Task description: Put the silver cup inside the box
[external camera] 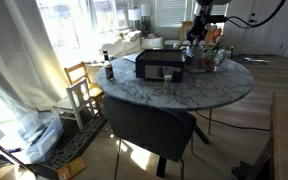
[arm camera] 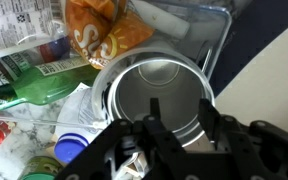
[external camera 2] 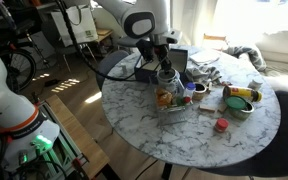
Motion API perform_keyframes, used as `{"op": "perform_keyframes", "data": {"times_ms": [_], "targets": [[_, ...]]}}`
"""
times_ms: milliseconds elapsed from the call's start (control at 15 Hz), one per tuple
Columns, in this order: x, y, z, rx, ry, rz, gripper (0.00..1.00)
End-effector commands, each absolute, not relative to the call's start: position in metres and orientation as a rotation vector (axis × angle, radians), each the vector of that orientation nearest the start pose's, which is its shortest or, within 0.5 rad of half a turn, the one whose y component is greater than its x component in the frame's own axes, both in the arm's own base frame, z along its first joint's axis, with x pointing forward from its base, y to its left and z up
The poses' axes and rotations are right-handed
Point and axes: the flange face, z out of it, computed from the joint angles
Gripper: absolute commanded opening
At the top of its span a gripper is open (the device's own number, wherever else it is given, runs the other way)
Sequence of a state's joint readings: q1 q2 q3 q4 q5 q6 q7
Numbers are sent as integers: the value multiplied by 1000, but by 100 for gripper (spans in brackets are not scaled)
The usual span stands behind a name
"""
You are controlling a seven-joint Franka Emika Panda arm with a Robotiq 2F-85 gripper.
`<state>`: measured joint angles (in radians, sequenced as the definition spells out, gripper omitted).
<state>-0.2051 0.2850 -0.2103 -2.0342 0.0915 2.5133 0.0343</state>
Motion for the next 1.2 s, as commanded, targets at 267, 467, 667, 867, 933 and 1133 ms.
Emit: {"op": "perform_keyframes", "data": {"times_ms": [267, 467, 667, 867, 933, 1133], "targets": [[571, -248, 327, -3052, 759, -323, 68], [568, -245, 336, -3051, 733, -333, 60], [567, -240, 341, -3056, 716, -341, 59], [567, -240, 342, -3059, 722, -332, 68], [566, -241, 342, -3060, 728, -328, 66], [565, -243, 342, -3064, 742, -315, 67]]}}
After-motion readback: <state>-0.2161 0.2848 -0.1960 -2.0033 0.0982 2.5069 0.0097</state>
